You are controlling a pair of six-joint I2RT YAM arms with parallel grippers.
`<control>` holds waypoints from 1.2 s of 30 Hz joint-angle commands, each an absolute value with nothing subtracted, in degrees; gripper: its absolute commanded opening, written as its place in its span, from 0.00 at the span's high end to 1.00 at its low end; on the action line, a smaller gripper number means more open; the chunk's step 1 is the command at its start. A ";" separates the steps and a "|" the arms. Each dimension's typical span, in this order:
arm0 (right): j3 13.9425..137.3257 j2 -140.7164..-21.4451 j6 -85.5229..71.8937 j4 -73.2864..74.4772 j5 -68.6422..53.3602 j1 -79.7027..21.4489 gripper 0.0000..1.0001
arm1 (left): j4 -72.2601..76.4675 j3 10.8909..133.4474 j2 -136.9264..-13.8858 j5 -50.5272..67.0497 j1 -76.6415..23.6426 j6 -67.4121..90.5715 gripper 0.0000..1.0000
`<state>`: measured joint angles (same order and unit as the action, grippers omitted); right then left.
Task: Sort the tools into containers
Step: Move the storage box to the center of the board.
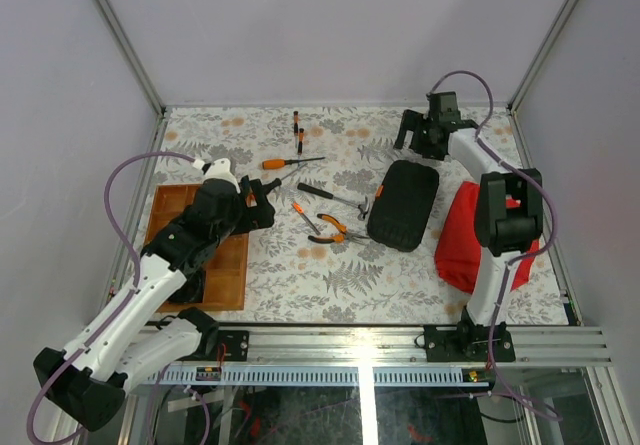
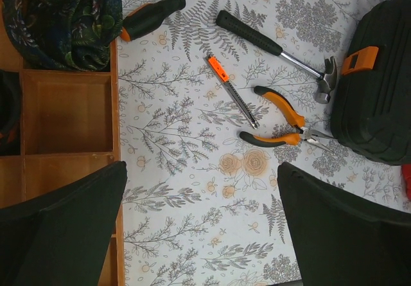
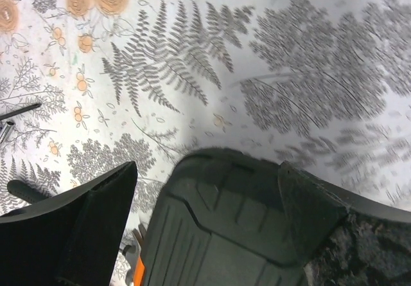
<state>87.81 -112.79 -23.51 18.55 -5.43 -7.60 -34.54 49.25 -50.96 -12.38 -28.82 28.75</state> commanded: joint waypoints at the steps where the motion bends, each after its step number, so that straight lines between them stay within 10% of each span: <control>1: 95.53 -117.80 -16.64 21.41 -9.93 -9.46 0.04 | -32.59 49.53 -50.24 -10.95 -28.47 26.60 0.00; 36: 83.54 -104.22 -7.49 30.48 -14.74 -23.28 0.10 | -31.82 48.19 -48.82 -8.08 -28.29 32.17 0.00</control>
<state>86.02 -110.98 -6.07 31.27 -17.34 -23.42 -34.24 49.06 -49.43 -8.95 -28.82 30.41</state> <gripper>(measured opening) 0.886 0.997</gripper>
